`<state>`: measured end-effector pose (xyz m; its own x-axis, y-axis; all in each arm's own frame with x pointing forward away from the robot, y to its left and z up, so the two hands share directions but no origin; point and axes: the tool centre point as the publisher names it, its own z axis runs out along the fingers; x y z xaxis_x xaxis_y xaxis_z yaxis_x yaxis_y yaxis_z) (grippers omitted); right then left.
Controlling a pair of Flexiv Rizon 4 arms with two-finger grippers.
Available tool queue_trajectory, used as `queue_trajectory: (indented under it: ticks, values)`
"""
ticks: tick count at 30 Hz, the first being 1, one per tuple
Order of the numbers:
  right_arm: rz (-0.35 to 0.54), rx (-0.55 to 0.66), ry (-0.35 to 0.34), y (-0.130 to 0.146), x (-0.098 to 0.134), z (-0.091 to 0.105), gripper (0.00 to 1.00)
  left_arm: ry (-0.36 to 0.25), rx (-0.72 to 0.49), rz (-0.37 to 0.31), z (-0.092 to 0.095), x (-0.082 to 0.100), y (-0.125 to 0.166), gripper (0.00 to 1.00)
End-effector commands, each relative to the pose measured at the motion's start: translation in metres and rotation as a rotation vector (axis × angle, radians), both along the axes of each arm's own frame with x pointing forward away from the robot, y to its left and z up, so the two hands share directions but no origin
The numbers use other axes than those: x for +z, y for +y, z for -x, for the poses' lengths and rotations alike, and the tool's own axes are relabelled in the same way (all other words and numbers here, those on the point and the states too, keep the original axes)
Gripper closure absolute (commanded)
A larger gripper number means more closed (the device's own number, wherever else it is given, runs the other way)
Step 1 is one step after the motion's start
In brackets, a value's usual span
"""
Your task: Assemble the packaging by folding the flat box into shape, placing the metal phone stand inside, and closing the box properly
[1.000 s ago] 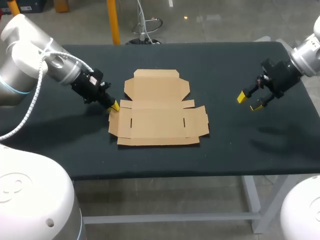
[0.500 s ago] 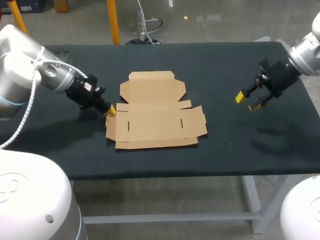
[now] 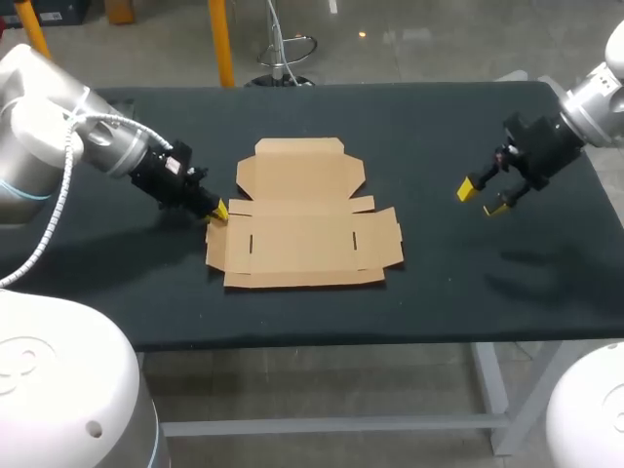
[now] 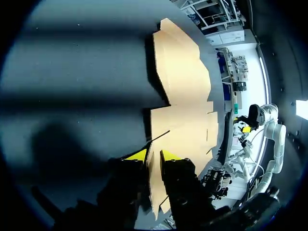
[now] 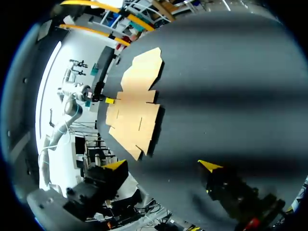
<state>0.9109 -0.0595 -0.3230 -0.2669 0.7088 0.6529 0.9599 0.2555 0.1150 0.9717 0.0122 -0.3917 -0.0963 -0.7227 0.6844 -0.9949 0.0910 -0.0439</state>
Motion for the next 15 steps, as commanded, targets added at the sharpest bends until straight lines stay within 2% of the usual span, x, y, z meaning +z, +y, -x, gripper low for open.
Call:
queue_trajectory:
  ticks: [1,8,15]
  values:
    - [-0.001,-0.002,-0.001,0.0,0.001,-0.001,0.0,-0.026,0.016,-0.019,-0.002,0.013,0.006,0.0]
    - [-0.024,-0.002,-0.027,0.001,0.006,-0.017,0.0,-0.112,0.102,-0.076,-0.006,0.05,0.025,0.0]
    - [-0.037,0.041,-0.051,0.015,0.008,-0.044,0.0,-0.137,0.163,-0.151,-0.01,0.074,0.035,0.0]
